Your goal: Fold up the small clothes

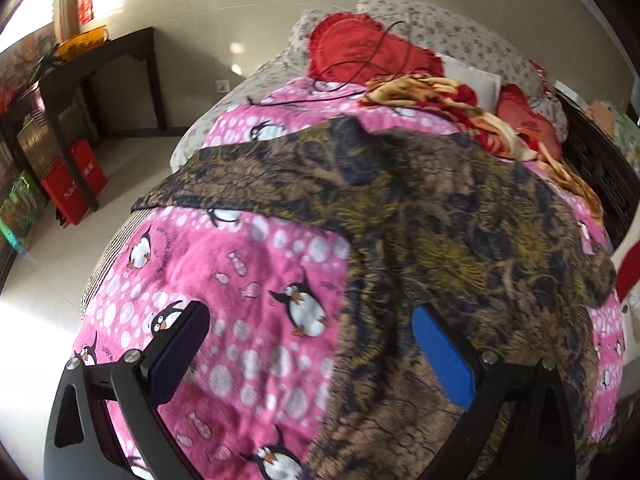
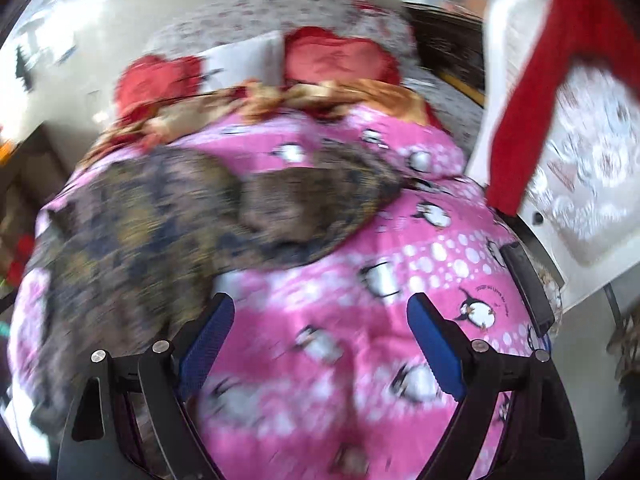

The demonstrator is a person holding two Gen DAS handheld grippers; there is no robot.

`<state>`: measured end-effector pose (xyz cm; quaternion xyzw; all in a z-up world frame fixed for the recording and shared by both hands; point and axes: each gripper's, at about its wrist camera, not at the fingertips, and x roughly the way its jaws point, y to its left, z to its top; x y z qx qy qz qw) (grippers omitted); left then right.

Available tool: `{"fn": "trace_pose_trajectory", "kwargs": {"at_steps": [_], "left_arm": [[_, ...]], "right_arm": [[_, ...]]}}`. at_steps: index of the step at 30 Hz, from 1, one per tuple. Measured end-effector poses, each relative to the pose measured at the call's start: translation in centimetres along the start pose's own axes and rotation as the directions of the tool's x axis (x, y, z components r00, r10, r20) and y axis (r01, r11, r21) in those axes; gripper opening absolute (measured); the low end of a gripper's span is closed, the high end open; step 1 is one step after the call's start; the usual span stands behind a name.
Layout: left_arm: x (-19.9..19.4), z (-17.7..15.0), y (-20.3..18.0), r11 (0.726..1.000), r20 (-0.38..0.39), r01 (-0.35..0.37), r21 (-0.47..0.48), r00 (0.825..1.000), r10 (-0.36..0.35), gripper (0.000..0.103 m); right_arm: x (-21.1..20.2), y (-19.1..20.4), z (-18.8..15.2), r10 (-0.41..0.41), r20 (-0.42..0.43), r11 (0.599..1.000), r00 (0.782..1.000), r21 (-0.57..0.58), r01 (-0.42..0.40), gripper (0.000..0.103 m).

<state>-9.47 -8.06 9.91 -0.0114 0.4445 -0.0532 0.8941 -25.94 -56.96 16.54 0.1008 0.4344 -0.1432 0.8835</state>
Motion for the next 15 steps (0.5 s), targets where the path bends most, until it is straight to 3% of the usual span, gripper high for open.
{"fn": "trace_pose_trajectory", "kwargs": {"at_steps": [3,7,15], "left_arm": [[-1.6,0.1,-1.1,1.0,0.026,0.002,0.022,1.0,-0.003,0.103],[-3.2,0.3,-2.4,0.999,0.049,0.011,0.045,0.999,-0.013,0.103],[-4.5,0.7,-4.8,0.997,0.06,0.035,0.073,0.997,-0.039,0.103]], "right_arm": [[-4.6,3.3,0.5,0.039,0.037,0.996,0.999,-0.081,-0.036,0.086],[-6.9,7.0,1.0,0.03,0.076,0.993,0.997,-0.116,-0.021,0.086],[-1.9,14.8,1.0,0.013,0.088,0.991,0.996,-0.136,-0.001,0.086]]}}
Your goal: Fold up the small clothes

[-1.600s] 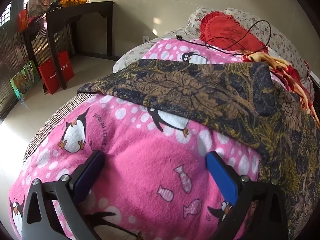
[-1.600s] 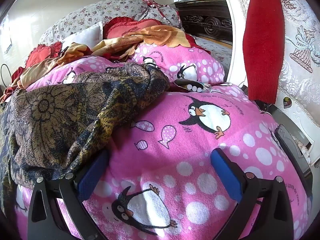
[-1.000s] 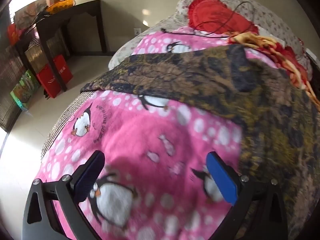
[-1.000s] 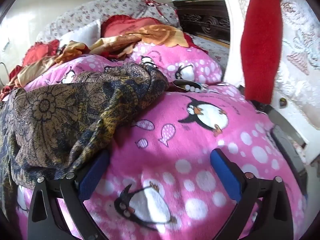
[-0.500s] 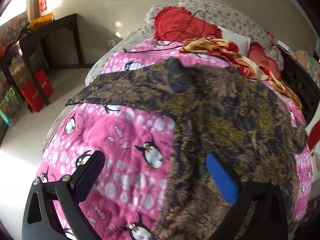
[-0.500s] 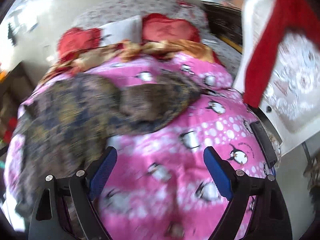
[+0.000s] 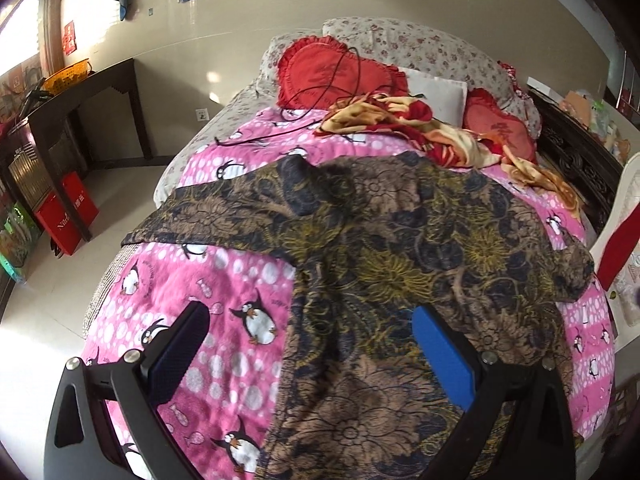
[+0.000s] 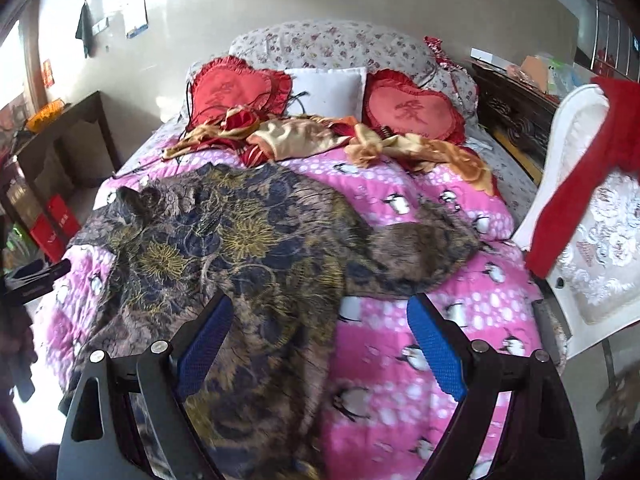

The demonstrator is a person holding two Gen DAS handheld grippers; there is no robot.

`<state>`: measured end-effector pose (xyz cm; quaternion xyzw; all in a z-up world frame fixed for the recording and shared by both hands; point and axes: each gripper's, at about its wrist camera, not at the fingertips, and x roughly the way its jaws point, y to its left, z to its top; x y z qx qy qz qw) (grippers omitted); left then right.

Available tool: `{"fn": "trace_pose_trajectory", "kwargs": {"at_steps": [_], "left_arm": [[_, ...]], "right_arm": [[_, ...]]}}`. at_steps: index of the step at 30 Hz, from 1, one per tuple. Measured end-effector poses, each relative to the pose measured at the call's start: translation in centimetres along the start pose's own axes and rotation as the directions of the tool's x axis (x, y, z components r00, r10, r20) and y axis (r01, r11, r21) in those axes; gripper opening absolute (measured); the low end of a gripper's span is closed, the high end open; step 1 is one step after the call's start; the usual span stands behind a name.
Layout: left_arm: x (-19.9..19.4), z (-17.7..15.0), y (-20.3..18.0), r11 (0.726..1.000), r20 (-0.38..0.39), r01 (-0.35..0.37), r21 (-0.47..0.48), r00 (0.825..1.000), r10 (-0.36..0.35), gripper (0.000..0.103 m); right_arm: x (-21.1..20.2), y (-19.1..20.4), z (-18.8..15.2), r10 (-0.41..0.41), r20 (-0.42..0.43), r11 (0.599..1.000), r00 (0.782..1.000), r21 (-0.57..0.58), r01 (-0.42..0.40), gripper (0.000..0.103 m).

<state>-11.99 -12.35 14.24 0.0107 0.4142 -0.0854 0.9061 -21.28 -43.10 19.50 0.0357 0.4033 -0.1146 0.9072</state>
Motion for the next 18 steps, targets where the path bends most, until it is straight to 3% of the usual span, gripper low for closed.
{"fn": "trace_pose_trajectory", "kwargs": {"at_steps": [7,18], "left_arm": [[0.3,0.1,-1.2,1.0,-0.001,0.007,0.024,1.0,-0.007,0.103],[1.8,0.3,-1.6,1.0,-0.015,0.025,0.001,1.0,-0.025,0.103]], "right_arm": [[4.9,6.0,0.5,-0.04,-0.013,0.998,0.999,-0.038,0.039,0.086],[7.7,8.9,1.2,-0.012,-0.045,1.0,0.999,-0.024,0.011,0.086]]}}
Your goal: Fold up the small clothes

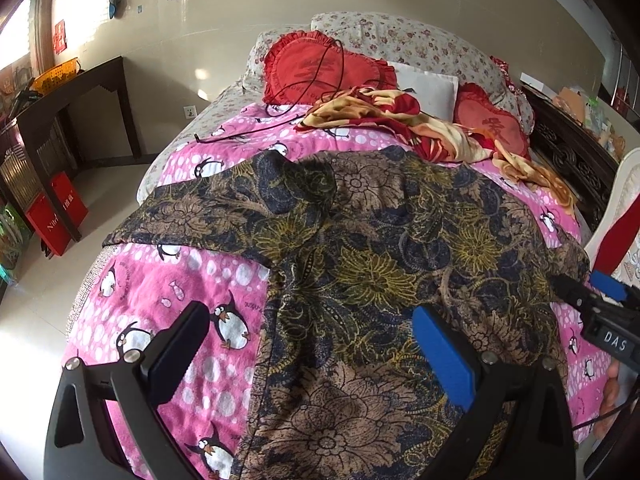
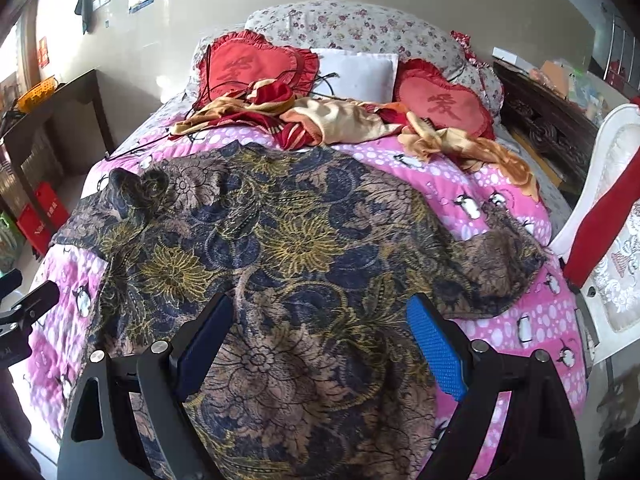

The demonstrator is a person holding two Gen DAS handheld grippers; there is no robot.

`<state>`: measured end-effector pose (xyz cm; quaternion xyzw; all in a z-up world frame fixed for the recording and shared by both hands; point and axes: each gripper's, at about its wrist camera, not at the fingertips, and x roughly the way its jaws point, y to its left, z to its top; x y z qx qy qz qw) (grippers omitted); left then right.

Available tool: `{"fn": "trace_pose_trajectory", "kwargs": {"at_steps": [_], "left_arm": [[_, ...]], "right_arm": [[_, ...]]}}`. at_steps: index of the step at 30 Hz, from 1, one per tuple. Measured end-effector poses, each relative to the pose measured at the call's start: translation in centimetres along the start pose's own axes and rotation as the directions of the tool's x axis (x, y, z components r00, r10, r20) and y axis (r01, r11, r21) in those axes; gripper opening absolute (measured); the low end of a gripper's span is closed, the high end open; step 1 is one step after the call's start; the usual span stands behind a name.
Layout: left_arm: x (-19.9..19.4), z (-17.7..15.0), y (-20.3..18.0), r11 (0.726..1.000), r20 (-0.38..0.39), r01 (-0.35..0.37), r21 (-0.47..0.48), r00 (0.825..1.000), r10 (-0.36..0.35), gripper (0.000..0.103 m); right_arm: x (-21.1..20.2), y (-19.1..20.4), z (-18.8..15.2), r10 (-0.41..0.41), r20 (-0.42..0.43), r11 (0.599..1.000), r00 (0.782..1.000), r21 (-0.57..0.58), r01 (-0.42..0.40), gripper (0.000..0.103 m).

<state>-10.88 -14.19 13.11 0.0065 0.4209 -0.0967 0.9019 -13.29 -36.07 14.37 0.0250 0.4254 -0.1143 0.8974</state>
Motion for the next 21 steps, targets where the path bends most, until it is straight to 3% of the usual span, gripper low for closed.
{"fn": "trace_pose_trajectory", "kwargs": {"at_steps": [21], "left_arm": [[2.7,0.0,-0.1,1.0,-0.024,-0.014,0.002,1.0,0.014,0.103]], "right_arm": [[3.1,1.5,0.0,0.021,-0.043,1.0,0.999,0.004,-0.02,0.086]]}}
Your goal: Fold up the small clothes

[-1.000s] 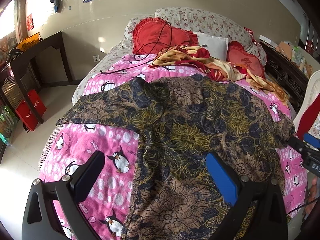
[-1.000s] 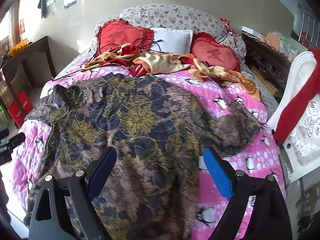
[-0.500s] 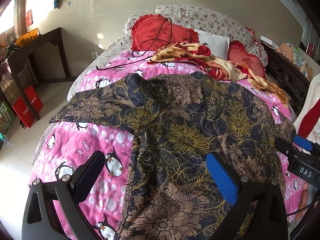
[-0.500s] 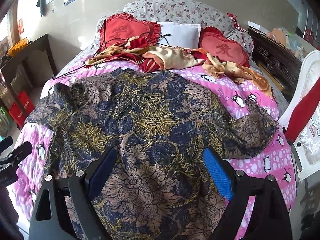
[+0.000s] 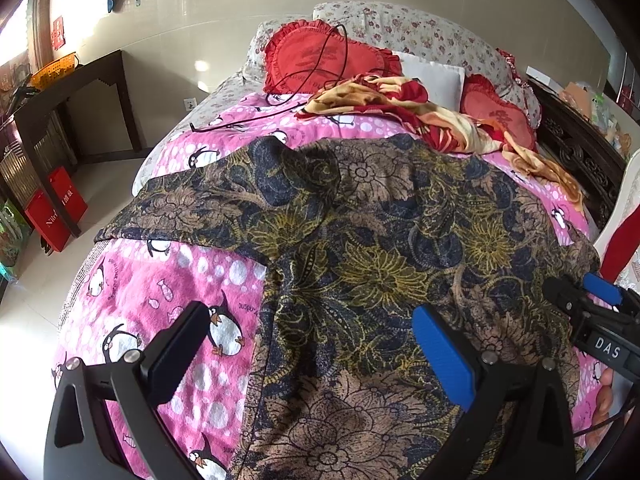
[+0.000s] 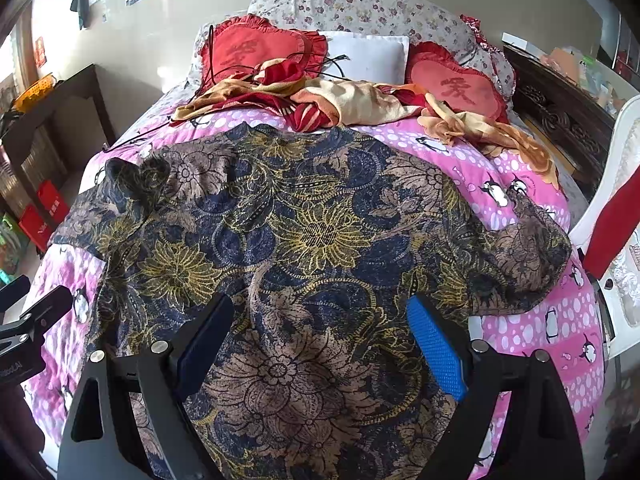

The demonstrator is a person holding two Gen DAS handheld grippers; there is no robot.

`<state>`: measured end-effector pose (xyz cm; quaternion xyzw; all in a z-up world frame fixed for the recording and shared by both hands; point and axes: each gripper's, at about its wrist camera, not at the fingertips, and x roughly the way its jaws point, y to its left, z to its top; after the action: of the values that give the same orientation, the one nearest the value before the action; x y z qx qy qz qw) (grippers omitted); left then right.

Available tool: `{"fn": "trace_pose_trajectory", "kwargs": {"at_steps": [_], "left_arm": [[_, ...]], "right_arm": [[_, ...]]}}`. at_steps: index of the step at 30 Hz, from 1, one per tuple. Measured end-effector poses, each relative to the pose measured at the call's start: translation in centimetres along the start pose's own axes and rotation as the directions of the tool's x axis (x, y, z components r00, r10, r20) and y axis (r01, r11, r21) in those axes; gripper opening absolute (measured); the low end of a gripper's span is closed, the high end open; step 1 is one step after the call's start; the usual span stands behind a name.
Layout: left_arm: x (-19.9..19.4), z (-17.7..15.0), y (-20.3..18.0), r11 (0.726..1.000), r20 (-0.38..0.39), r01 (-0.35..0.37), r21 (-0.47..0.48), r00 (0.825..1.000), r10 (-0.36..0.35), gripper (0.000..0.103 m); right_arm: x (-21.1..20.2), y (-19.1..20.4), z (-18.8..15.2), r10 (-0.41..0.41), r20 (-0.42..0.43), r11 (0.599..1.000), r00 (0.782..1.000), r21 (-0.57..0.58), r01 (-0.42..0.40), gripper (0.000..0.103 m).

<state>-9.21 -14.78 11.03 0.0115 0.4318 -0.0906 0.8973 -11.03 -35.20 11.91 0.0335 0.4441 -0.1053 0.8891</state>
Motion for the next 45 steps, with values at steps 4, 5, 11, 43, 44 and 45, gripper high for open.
{"fn": "trace_pose_trajectory", "kwargs": {"at_steps": [4,5,11,43,44,45], "left_arm": [[0.5,-0.1,0.3,1.0,-0.011,-0.007,-0.008,1.0,0.007,0.103],[0.6,0.0,0.3,1.0,-0.011,-0.008,-0.01,1.0,0.008,0.103],[1.3,0.0,0.9,1.0,-0.019,-0.017,-0.022,1.0,0.016,0.103],[2.9,-0.4,1.8,0.999,-0.042,-0.047,-0.019,0.998,0.046,0.103],[3.0,-0.4,1.8,0.999,-0.043,-0.045,-0.02,0.998,0.044,0.103],[2.9,-0.4,1.7,0.999,-0.043,-0.047,-0.021,0.998,0.046,0.103]], "right_arm": [[0.4,0.1,0.0,0.002,-0.004,1.0,1.0,0.0,-0.002,0.086],[0.5,0.2,0.0,0.002,-0.006,1.0,1.0,-0.002,-0.002,0.086],[0.8,0.4,0.0,0.003,-0.01,1.0,1.0,-0.003,-0.003,0.086],[2.6,1.4,-0.4,0.016,-0.051,1.0,0.999,-0.014,-0.017,0.086],[2.6,1.5,-0.3,0.016,-0.051,1.0,0.999,-0.016,-0.017,0.086],[2.7,1.5,-0.3,0.016,-0.051,1.0,0.999,-0.018,-0.017,0.086]]}}
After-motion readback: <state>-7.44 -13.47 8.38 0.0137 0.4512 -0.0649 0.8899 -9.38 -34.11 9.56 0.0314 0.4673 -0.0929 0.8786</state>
